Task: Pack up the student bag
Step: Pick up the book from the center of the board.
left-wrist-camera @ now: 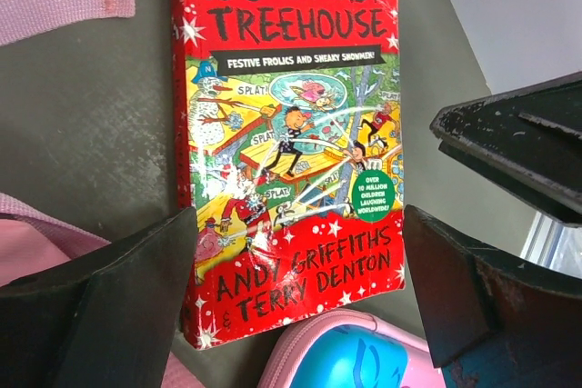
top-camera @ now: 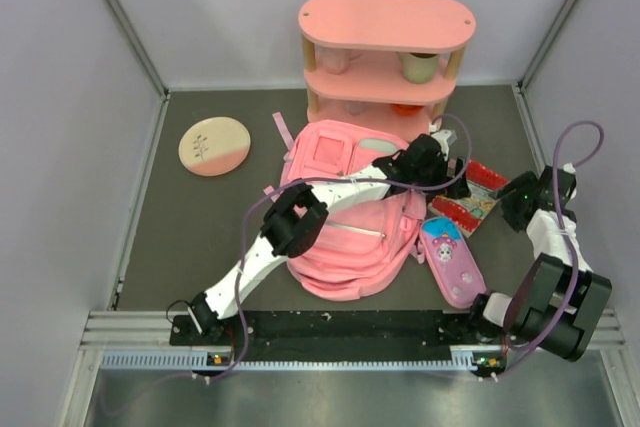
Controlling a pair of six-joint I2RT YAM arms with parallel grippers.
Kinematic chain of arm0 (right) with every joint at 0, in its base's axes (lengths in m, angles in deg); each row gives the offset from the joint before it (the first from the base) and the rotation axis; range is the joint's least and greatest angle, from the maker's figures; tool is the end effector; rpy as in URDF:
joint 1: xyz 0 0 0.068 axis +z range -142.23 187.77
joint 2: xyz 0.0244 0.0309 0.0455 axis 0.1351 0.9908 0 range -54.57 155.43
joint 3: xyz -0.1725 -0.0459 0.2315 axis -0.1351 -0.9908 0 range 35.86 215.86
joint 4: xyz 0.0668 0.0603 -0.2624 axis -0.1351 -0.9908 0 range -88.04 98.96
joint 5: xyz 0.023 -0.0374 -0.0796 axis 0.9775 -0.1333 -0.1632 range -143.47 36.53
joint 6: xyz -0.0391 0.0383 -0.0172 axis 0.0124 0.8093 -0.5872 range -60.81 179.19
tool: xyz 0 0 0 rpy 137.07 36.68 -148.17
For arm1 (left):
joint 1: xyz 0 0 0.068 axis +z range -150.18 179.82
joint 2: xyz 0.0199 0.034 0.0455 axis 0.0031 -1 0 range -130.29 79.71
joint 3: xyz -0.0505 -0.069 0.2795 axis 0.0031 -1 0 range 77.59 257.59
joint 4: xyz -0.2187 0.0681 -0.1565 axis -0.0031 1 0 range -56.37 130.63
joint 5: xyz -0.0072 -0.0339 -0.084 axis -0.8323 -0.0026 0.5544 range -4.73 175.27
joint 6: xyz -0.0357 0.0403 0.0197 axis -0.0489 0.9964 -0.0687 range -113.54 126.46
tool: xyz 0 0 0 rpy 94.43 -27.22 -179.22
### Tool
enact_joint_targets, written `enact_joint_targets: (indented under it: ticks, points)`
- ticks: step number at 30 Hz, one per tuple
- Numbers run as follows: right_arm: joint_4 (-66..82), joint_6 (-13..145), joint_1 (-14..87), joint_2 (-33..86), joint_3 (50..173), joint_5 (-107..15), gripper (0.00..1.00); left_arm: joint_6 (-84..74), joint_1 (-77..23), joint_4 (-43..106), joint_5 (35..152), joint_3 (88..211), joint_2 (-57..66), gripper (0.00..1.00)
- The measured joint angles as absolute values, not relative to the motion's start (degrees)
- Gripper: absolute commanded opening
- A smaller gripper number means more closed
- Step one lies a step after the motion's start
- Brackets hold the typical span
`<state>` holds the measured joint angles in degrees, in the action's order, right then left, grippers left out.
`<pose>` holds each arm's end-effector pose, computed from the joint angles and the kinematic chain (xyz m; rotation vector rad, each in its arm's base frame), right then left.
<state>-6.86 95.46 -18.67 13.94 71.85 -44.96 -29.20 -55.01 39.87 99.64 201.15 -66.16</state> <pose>0.2219 -0.1036 0.2023 1.1993 2.1000 0.2582 0.3487 -0.5124 0.1748 0.5495 2.2258 -1.1680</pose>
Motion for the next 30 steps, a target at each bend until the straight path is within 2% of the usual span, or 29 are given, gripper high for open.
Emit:
enact_joint_targets:
  ticks: [13,16,22,24,25,26,28,30]
  points:
    - [-2.3,96.3,-18.7,18.0,69.3,-37.7,0.63,-29.4,-55.1,43.0,98.6,203.5,-68.4,0.98]
    - [0.1,96.2,-18.7,20.3,69.3,-34.1,0.57,-29.9,-55.1,42.3,100.6,203.5,-68.6,0.93]
    - [2.9,95.8,-20.1,25.6,69.3,-30.9,0.55,-32.0,-53.8,40.7,105.1,203.5,-69.4,0.86]
    - [3.7,95.5,-20.2,25.6,69.1,-30.7,0.46,-32.6,-53.3,40.1,106.4,203.5,-69.6,0.85]
    - [4.1,95.2,-20.2,25.6,68.9,-30.6,0.37,-32.8,-53.2,39.8,106.8,203.5,-69.7,0.85]
    - [4.2,95.0,-20.2,25.6,68.8,-30.7,0.32,-32.9,-53.1,39.7,107.2,203.5,-69.8,0.85]
    - [4.9,94.7,-20.5,25.6,68.4,-30.7,0.24,-33.0,-52.8,39.6,107.5,203.5,-69.8,0.84]
    - [6.0,94.7,-20.7,25.6,68.1,-29.6,0.24,-33.1,-52.6,39.5,107.7,203.5,-69.8,0.84]
